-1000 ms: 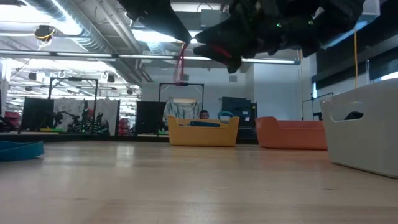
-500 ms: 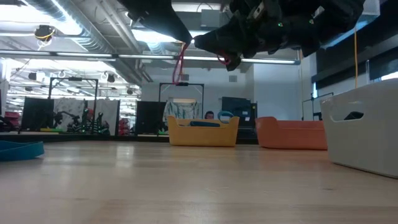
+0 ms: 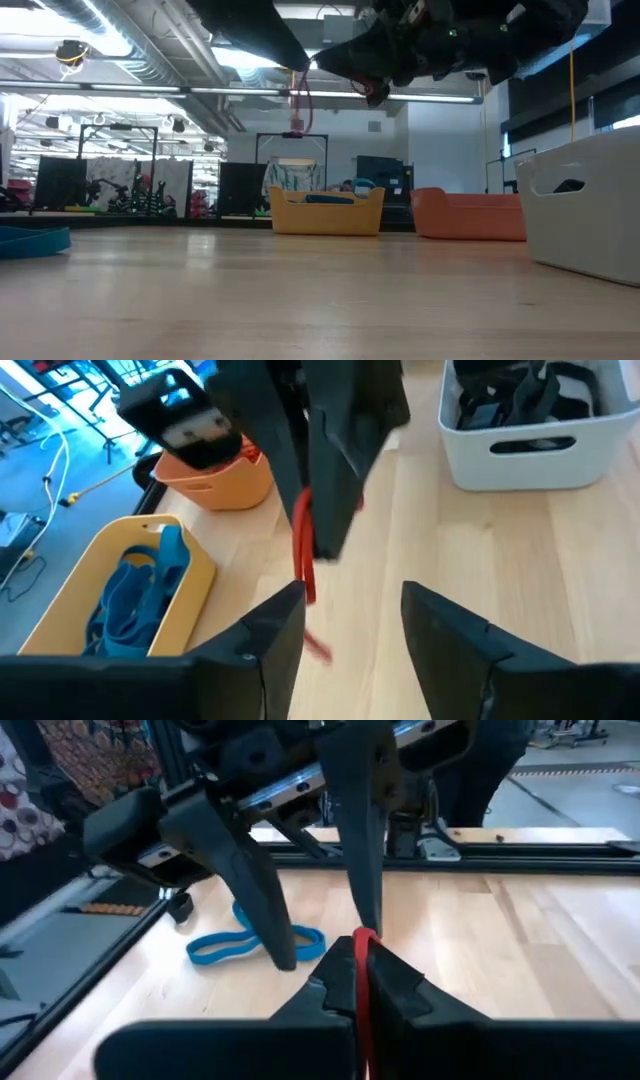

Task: Sort rubber bands into baskets
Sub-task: Put the red rubber band into the orange bin

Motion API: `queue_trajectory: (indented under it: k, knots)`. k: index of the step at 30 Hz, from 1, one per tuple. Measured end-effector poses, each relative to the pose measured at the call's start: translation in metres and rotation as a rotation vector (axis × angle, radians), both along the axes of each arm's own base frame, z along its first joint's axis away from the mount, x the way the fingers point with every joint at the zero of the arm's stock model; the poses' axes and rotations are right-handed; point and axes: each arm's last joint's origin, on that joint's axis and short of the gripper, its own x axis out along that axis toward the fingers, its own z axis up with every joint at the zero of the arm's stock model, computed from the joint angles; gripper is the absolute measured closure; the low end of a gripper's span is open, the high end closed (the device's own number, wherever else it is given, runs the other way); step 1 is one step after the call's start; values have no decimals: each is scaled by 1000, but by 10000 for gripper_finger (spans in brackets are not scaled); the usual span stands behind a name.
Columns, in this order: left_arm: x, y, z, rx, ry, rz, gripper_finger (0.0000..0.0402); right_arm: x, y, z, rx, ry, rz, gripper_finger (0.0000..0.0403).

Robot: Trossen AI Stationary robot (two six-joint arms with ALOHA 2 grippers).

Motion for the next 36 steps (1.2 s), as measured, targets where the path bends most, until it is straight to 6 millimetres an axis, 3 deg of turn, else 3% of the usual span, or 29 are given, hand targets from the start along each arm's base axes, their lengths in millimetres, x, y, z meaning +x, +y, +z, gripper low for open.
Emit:
queue_trajectory:
  k: [11,15,22,27,36]
  knots:
    - [-20,-2,3,3,10,-28,243,-26,-9,24,-149,106,-224,396]
    - [-32,7,-6,-9,-22,-11,241,-40,-12,39,-171,116,-285,397]
    - [-51,19,-3,-43,-92,12,247,-66,-19,59,-204,143,-414,399]
    - [-57,21,-5,-49,-119,6,247,-82,-34,65,-215,199,-487,399]
    - [-59,24,-7,-44,-125,9,247,-96,-68,56,-209,354,-636,400]
